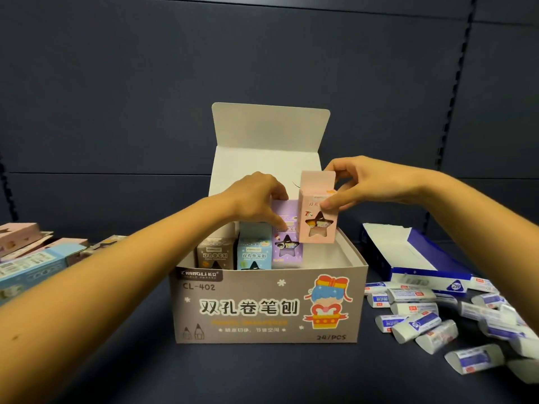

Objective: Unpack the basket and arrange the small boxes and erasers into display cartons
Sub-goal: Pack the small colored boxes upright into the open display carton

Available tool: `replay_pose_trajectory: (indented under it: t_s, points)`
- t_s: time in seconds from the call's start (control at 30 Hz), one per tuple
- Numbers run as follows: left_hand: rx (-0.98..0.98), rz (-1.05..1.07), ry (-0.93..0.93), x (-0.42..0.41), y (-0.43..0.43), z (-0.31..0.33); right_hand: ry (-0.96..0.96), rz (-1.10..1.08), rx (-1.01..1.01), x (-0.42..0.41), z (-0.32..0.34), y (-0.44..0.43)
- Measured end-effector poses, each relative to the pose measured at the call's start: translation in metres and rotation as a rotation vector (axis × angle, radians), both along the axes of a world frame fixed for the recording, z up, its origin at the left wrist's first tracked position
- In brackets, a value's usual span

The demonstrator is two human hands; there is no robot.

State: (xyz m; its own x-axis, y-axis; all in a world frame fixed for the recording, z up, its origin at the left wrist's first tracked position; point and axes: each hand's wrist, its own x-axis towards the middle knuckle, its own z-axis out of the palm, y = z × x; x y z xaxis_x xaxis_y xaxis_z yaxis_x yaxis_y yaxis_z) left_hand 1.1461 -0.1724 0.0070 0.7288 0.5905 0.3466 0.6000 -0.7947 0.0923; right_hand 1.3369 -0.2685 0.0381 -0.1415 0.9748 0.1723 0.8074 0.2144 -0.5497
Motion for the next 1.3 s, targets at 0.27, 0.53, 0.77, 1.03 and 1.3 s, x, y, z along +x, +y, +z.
replay_pose_trajectory:
  t_s: [0.27, 0.53, 0.77, 1.03, 1.3]
  points:
    - [0.060, 0.048, 0.078, 0.003, 0.002, -0.009, -0.381, -0.076, -0.005, -0.005, -0.013, 0.008]
    - [0.185, 0.054, 0.198, 0.004, 0.009, -0.012, -0.606, -0.094, -0.046, -0.015, -0.019, 0.021]
    - [0.267, 0.029, 0.317, 0.007, 0.004, -0.012, -0.680, -0.088, -0.023, -0.015, -0.021, 0.024]
    - [0.297, 0.009, 0.473, 0.009, 0.003, -0.011, -0.698, -0.081, -0.015, -0.014, -0.021, 0.025]
    - [0.319, 0.018, 0.569, 0.010, 0.002, -0.015, -0.721, -0.081, -0.021, -0.017, -0.019, 0.026]
